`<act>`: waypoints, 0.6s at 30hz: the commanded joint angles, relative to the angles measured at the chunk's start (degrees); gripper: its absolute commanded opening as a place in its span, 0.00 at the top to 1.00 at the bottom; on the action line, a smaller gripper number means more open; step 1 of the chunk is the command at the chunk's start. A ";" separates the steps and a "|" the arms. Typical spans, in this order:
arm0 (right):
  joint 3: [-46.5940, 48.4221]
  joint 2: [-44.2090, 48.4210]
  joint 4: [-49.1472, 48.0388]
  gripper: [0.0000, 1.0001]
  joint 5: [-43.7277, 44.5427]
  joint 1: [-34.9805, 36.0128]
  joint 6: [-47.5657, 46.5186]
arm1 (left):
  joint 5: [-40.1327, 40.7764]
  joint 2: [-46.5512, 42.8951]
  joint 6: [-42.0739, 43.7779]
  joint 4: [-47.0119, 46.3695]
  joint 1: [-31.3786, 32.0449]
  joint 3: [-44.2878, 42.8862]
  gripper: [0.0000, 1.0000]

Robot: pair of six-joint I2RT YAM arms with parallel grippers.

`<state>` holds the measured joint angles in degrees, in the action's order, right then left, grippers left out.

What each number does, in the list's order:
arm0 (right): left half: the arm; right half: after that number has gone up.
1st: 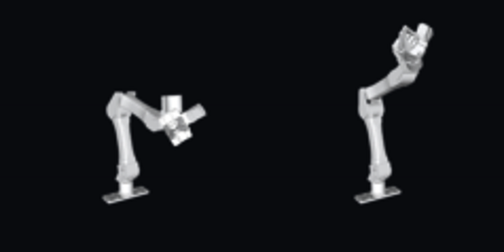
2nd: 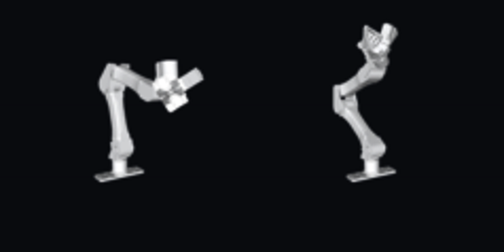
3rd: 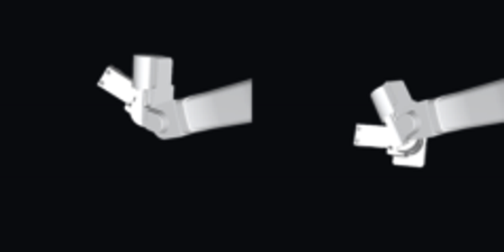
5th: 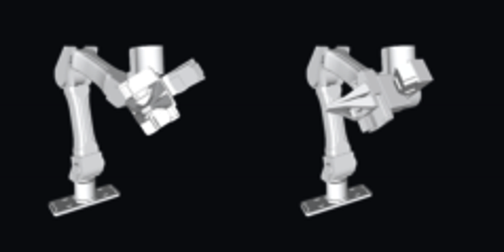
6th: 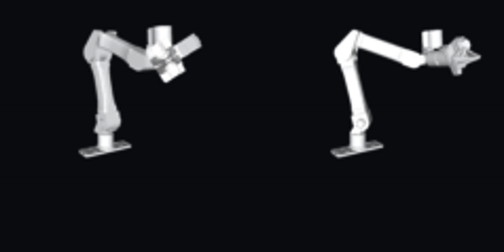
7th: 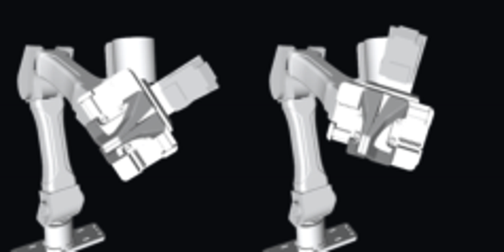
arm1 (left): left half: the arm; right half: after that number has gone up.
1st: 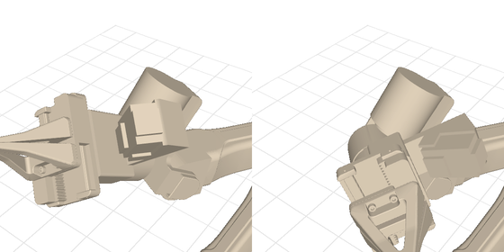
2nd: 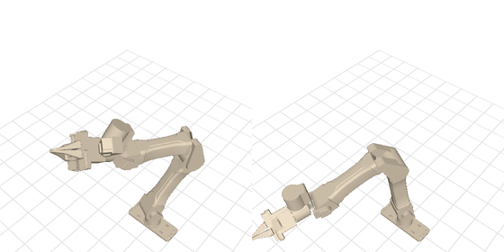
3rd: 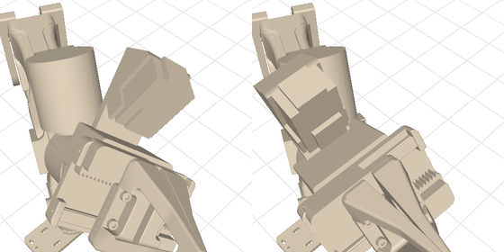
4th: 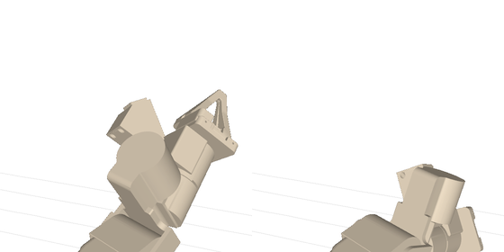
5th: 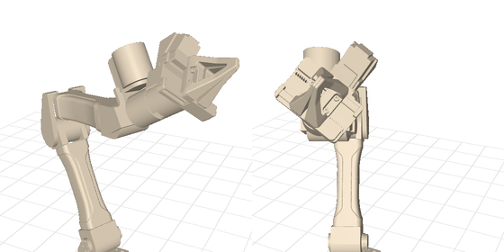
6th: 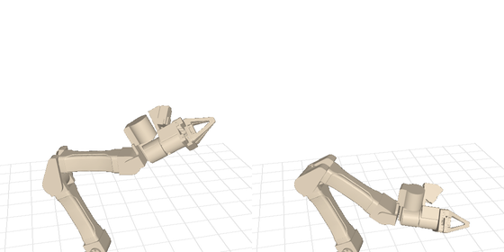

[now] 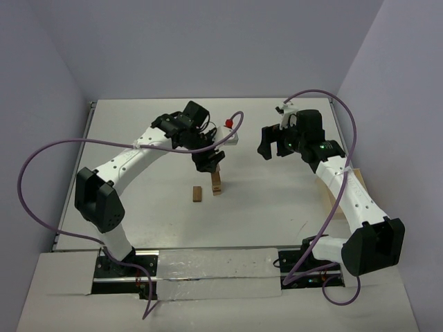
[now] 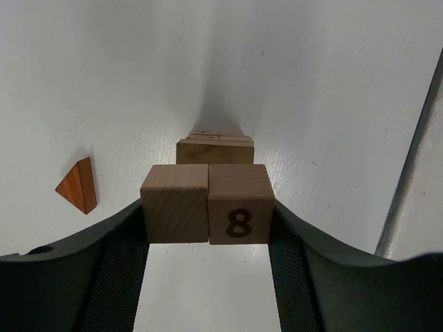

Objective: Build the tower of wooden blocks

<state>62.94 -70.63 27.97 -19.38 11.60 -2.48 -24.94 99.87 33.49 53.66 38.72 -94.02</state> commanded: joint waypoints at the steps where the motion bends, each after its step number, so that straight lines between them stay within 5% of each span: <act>1: 1.62 1.64 0.03 0.00 -0.22 -0.38 -0.60 | 1.38 2.25 0.44 2.43 1.27 -3.18 0.96; 18: 2.10 1.11 0.69 0.00 0.15 -0.43 -0.86 | 7.58 8.18 -1.74 4.62 3.99 -5.53 0.94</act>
<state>62.96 -70.63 28.63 -19.44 11.60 -2.66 -18.66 107.14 32.79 58.03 42.35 -96.64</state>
